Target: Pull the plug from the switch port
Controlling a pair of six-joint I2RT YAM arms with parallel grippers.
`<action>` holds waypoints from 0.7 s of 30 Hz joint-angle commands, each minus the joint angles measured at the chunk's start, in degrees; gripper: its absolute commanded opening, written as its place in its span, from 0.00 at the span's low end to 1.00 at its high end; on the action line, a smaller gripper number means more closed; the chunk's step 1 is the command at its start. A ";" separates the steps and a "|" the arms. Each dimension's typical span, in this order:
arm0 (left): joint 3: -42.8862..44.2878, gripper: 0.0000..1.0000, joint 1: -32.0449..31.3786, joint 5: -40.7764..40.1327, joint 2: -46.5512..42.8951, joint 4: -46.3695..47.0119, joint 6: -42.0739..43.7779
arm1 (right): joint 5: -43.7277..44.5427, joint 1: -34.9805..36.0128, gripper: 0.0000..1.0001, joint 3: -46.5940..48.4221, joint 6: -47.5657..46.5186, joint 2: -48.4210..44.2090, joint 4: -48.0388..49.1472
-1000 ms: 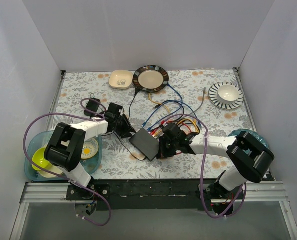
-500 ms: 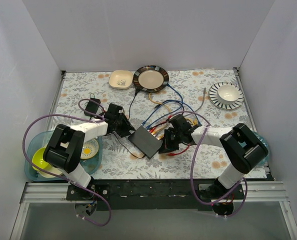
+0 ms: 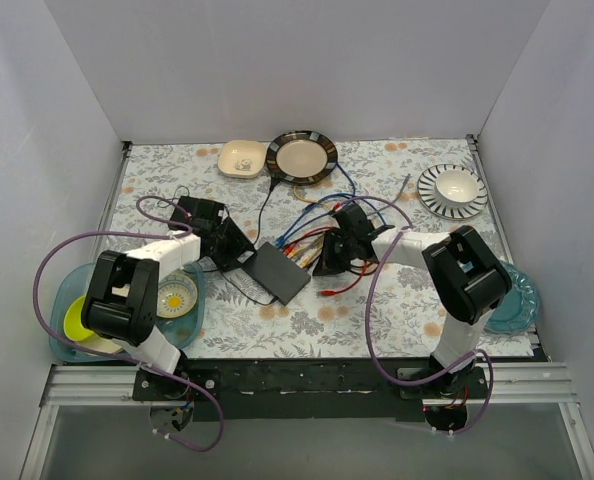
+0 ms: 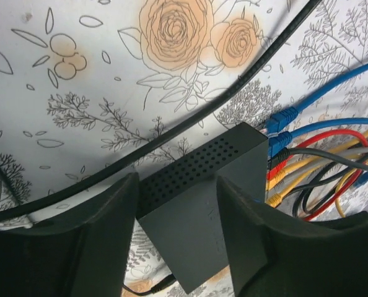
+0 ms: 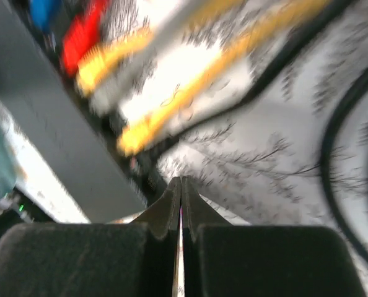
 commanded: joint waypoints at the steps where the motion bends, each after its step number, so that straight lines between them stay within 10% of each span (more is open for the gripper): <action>1: 4.11 0.58 0.63 0.22 -6.13 -6.33 1.68 | 11.84 -0.33 0.01 0.02 -3.23 -4.33 -2.75; 7: 5.70 0.88 0.63 -5.86 -13.16 -7.14 0.53 | 14.50 0.46 0.01 0.01 -6.04 -15.15 -5.14; 12: 2.80 0.80 0.54 6.26 -13.78 -2.74 3.78 | -3.43 2.13 0.01 4.32 -7.80 -9.89 1.28; 21: 0.51 0.70 -5.16 4.53 -21.07 -9.06 17.75 | -6.51 4.68 0.01 8.28 -10.26 -5.93 -0.39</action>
